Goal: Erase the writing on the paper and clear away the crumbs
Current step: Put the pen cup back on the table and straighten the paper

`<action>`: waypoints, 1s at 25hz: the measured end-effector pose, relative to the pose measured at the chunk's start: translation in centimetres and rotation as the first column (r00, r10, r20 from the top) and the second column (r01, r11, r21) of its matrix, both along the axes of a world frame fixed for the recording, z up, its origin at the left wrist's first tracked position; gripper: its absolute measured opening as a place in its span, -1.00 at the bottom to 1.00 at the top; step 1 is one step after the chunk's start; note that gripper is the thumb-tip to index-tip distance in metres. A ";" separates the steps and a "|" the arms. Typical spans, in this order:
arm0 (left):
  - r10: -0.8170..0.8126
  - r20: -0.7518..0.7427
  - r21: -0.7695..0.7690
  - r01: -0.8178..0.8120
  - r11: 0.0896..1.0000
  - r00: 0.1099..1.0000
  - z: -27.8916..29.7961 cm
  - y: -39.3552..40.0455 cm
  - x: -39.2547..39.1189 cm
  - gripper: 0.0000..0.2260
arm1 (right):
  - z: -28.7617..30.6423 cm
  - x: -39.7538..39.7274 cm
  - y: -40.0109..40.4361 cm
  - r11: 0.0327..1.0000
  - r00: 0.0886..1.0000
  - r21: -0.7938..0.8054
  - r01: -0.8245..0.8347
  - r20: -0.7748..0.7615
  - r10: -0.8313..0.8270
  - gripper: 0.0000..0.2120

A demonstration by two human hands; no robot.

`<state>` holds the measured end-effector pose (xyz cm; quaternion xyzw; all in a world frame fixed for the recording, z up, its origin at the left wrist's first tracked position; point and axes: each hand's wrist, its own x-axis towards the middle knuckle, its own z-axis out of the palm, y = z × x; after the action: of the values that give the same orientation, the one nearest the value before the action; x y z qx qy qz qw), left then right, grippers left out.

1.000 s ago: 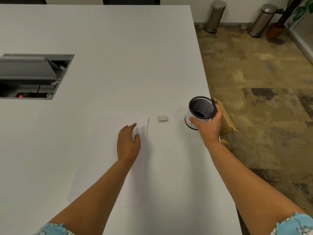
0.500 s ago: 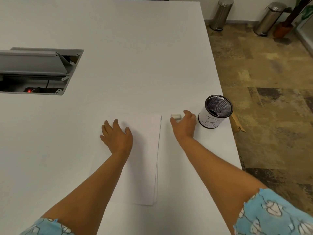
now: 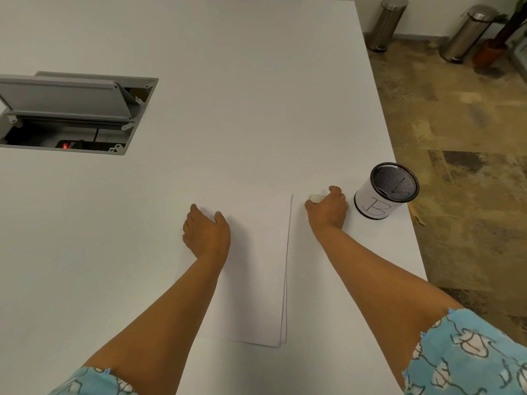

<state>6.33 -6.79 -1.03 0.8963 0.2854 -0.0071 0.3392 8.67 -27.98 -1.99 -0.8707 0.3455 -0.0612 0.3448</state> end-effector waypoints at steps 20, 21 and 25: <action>0.122 -0.091 -0.161 -0.136 0.978 0.988 1.3 3.2 -2.5 -0.56 | 0.6 -10.6 8.9 0.978 0.994 0.179 -0.109 0.041 0.103 -0.62; 0.118 -0.095 -0.174 -0.134 0.976 0.988 1.3 3.4 -2.6 -0.56 | 0.7 -10.6 9.0 0.977 0.993 0.179 -0.118 0.036 0.113 -0.62; 0.093 -0.106 -0.196 -0.113 0.974 0.990 1.6 3.6 -3.1 -0.57 | 1.1 -9.9 9.0 0.972 0.990 0.189 -0.138 0.017 0.137 -0.60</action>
<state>3.28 -3.18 0.61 0.8400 0.3452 -0.0616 0.4141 -1.22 -18.93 -0.89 -0.8556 0.2879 -0.0059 0.4302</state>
